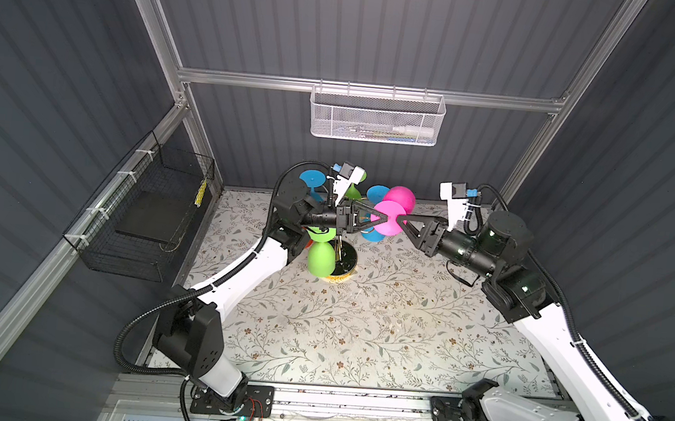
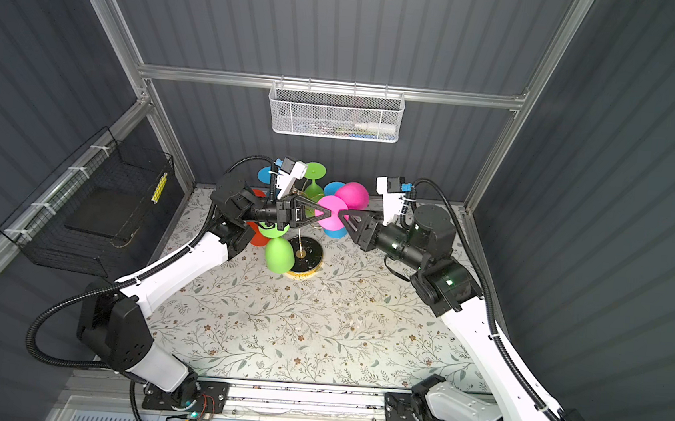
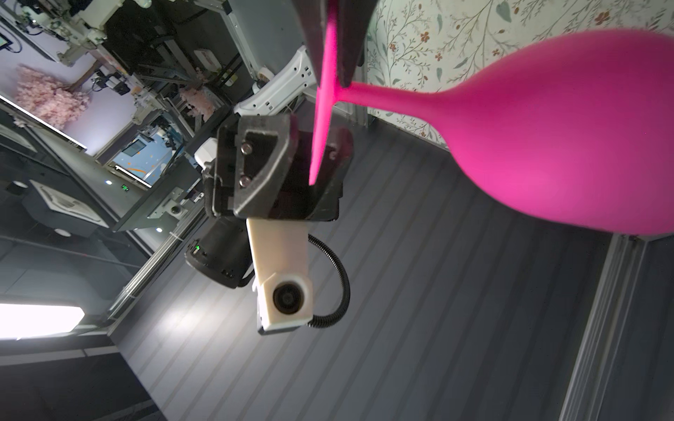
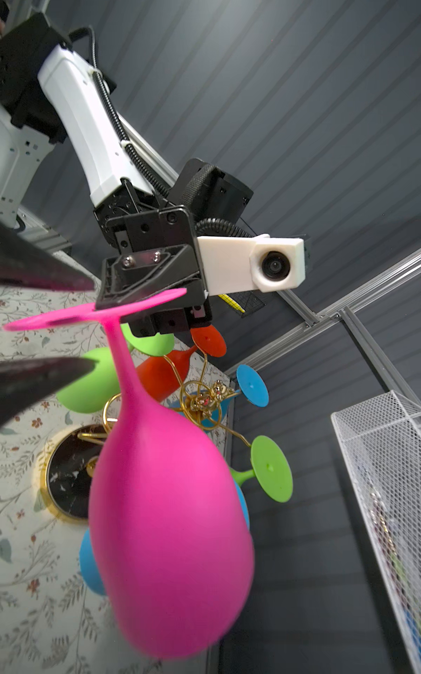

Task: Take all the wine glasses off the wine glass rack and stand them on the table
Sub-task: 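Grasp the magenta glass's foot with the left gripper while the right gripper withdraws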

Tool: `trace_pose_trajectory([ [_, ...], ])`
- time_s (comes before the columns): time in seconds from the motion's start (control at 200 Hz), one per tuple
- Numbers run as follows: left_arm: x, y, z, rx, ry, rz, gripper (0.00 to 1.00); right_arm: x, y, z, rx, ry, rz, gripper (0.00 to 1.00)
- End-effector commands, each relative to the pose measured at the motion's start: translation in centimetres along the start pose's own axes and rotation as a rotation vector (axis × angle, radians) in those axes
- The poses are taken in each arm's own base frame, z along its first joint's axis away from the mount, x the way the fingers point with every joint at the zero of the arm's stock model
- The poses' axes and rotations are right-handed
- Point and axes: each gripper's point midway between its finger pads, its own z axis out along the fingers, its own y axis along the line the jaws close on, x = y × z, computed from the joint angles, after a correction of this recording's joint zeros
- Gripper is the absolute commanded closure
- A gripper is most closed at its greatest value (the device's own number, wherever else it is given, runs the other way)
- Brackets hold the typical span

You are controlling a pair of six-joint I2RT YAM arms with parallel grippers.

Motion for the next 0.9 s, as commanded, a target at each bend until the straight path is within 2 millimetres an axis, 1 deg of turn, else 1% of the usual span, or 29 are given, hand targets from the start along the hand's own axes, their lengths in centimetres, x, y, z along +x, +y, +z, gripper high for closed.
trace_pose_trajectory([
  [0.0, -2.4, -1.8, 0.5, 0.066, -0.053, -0.017, 1.00, -0.2, -1.5, -1.9, 0.122, -0.051, -0.081, 0.42],
  [0.05, -2.3, -1.0, 0.7, 0.062, -0.051, -0.078, 1.00, -0.4, -2.0, -3.1, 0.168, -0.081, -0.148, 0.36],
  [0.065, -3.2, -1.6, 0.8, 0.073, -0.057, -0.067, 1.00, -0.4, -2.2, -3.5, 0.186, -0.090, -0.167, 0.34],
  [0.165, -3.6, -1.2, 1.0, 0.087, -0.052, -0.150, 1.00, -0.2, -4.2, -5.6, 0.313, -0.139, -0.314, 0.24],
  [0.225, -3.7, -1.2, 1.2, 0.099, -0.036, -0.192, 1.00, 0.0, -5.5, -6.4, 0.384, -0.154, -0.402, 0.21],
  [0.3, -3.8, -1.4, 1.3, 0.112, -0.018, -0.229, 1.00, 0.4, -6.9, -6.7, 0.450, -0.155, -0.505, 0.17],
  [0.345, -3.8, -1.4, 1.4, 0.115, -0.009, -0.242, 1.00, 0.6, -7.6, -6.6, 0.479, -0.154, -0.560, 0.16],
  [0.42, -3.8, -1.5, 1.4, 0.114, 0.004, -0.259, 1.00, 0.6, -8.2, -6.3, 0.501, -0.174, -0.645, 0.13],
  [0.475, -3.7, -1.6, 1.4, 0.110, 0.013, -0.262, 1.00, 0.4, -8.3, -5.9, 0.496, -0.198, -0.704, 0.12],
  [0.57, -3.4, -1.4, 1.4, 0.083, 0.025, -0.277, 1.00, 1.0, -8.3, -4.7, 0.459, -0.218, -0.803, 0.09],
  [0.675, -3.0, -1.0, 1.3, 0.045, 0.035, -0.284, 1.00, 1.0, -8.5, -3.6, 0.437, -0.230, -0.829, 0.07],
  [0.775, -2.7, -1.1, 1.1, 0.017, 0.048, -0.279, 1.00, 1.0, -8.0, -2.9, 0.401, -0.272, -0.866, 0.05],
  [0.895, -2.4, -1.4, 1.0, -0.012, 0.063, -0.270, 1.00, 1.0, -8.1, -2.1, 0.386, -0.292, -0.914, 0.03],
])
